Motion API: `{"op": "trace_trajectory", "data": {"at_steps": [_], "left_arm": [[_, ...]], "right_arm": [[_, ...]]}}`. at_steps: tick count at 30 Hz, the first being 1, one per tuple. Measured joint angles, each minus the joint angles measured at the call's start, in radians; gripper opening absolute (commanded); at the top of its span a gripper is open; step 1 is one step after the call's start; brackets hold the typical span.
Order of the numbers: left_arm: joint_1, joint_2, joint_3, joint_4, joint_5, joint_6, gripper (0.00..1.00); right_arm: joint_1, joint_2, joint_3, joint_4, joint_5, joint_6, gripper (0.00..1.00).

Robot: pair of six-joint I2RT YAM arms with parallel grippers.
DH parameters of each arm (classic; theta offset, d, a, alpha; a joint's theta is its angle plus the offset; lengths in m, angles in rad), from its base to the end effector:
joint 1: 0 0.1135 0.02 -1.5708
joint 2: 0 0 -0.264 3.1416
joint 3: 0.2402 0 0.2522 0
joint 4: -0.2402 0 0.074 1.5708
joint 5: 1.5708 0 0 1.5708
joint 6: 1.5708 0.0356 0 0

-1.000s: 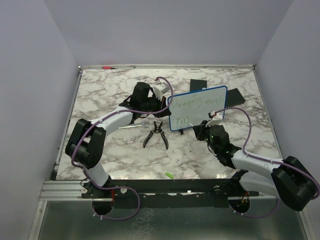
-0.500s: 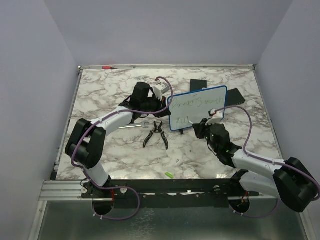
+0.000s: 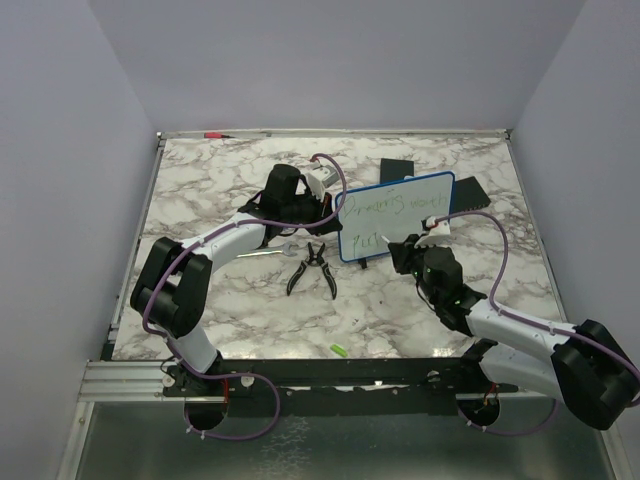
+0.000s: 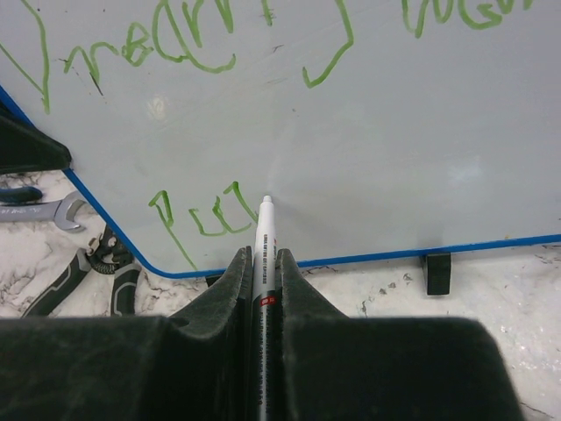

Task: Write a sentence on the whiteboard

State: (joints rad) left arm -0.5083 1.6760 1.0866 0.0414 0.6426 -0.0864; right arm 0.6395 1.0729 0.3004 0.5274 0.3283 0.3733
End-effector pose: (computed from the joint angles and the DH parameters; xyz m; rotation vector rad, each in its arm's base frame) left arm 0.3148 -0.1998 0.2364 0.8349 1.9992 -1.0279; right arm 0.1799 0.1195 0.1913 -0.0082 1.8227 0.4226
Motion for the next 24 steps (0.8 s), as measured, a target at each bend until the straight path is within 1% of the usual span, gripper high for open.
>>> {"op": "trace_trajectory", "data": {"at_steps": [13, 24], "left_arm": [[0.000, 0.000, 0.000, 0.000, 0.000, 0.000, 0.00], [0.000, 0.000, 0.000, 0.000, 0.000, 0.000, 0.00]], "right_arm": [[0.000, 0.009, 0.000, 0.002, 0.022, 0.003, 0.01], [0.000, 0.047, 0.002, 0.022, -0.057, -0.019, 0.01]]}}
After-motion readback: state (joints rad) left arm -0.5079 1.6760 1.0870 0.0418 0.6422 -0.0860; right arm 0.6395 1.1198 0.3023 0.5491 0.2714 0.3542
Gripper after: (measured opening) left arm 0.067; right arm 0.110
